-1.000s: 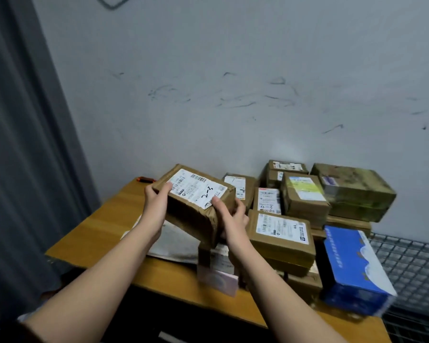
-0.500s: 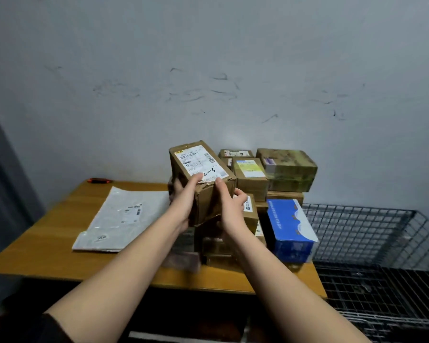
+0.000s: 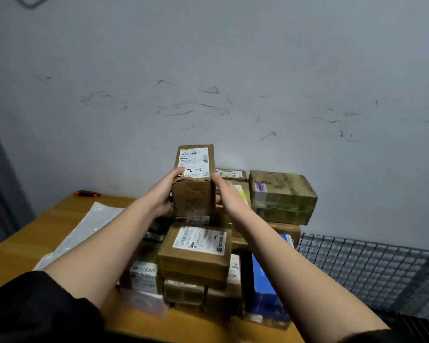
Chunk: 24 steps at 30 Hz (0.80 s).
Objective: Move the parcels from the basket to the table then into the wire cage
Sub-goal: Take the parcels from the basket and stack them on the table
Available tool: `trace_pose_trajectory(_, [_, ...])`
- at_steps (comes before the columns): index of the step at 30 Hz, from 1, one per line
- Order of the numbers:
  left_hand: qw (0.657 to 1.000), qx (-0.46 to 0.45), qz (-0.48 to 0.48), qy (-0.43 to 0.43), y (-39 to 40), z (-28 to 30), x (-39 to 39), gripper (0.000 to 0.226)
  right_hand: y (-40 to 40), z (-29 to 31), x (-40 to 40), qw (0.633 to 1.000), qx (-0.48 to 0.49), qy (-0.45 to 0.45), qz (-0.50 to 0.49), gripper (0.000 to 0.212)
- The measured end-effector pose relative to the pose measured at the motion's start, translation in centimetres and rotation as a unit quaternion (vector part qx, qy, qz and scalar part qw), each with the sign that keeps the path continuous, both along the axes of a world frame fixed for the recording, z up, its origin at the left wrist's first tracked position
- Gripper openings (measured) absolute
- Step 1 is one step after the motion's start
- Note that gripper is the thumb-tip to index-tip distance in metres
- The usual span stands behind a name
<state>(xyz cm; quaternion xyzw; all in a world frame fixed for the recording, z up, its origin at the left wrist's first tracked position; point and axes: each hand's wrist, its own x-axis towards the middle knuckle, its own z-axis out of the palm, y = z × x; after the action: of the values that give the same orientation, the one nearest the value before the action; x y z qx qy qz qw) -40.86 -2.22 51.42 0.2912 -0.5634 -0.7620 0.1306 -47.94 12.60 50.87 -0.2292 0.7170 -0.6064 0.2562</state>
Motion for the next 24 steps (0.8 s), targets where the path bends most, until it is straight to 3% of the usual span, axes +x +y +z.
trace_pose_trajectory(11, [0.998,-0.042,0.046,-0.026,-3.0,-2.1,-4.2,0.029,-4.2,-2.1,-6.0,0.998,0.053,0.024,0.035,0.055])
trace_pose_trajectory(17, [0.993,-0.096,0.024,-0.057,-3.9,-3.6,-4.9,0.031,-5.0,-3.4,-6.7,0.989,0.123,0.080,0.022,0.070])
trace_pose_trajectory(21, [0.987,-0.140,0.003,-0.074,-4.4,-4.3,-5.8,0.035,-5.6,-4.0,-7.2,0.969,0.195,0.152,0.015,0.071])
trace_pose_trajectory(24, [0.975,-0.199,0.003,-0.096,-4.2,-4.8,-6.5,0.037,-6.0,-4.5,-7.5,0.934,0.279,0.222,-0.005,0.069])
